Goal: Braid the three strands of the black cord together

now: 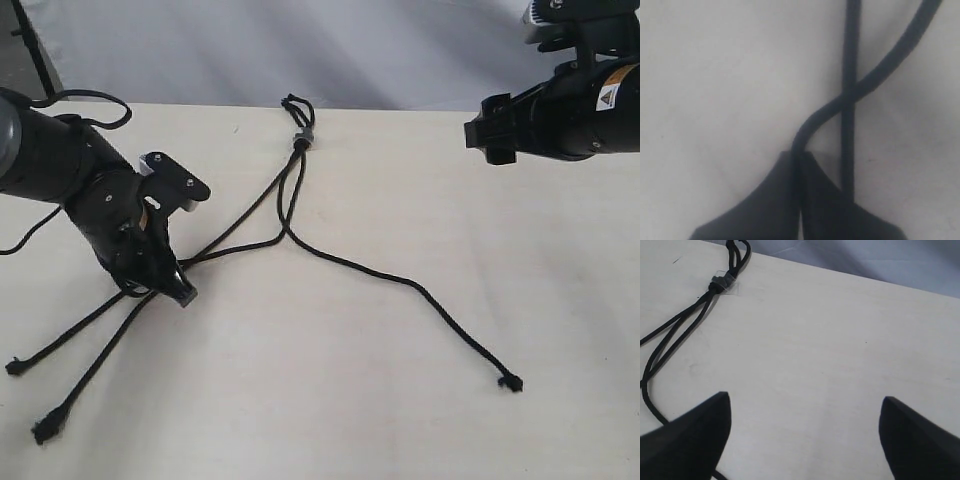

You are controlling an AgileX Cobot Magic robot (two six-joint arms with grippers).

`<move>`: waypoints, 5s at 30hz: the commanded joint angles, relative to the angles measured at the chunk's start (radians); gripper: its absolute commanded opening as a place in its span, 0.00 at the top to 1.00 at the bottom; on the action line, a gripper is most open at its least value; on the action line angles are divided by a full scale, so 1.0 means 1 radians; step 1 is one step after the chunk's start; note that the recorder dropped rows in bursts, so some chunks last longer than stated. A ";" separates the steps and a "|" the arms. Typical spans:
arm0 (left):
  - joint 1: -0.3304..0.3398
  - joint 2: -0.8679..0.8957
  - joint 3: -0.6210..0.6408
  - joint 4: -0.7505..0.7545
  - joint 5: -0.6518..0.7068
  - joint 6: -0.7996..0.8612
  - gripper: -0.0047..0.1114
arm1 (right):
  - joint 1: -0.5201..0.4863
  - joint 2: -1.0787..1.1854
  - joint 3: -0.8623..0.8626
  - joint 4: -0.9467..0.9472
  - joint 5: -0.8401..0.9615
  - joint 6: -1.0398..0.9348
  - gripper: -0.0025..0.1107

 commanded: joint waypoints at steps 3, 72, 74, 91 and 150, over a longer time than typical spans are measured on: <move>-0.104 0.012 0.051 -0.298 0.088 0.110 0.96 | -0.007 -0.006 0.005 -0.009 -0.020 0.007 0.31; 0.030 -0.173 0.189 -0.506 -0.093 0.292 0.54 | 0.515 0.368 -0.262 -0.214 0.438 -0.180 0.98; 0.030 -0.173 0.189 -0.506 -0.093 0.292 0.54 | 0.436 0.379 -0.262 -0.258 0.436 -0.180 0.98; 0.030 -0.173 0.189 -0.504 -0.095 0.292 0.54 | 0.286 0.607 -0.237 -0.059 0.480 -0.230 0.98; -0.074 -0.307 0.176 -0.670 0.110 0.306 0.54 | 0.331 -0.012 -0.006 -0.437 0.258 0.096 0.05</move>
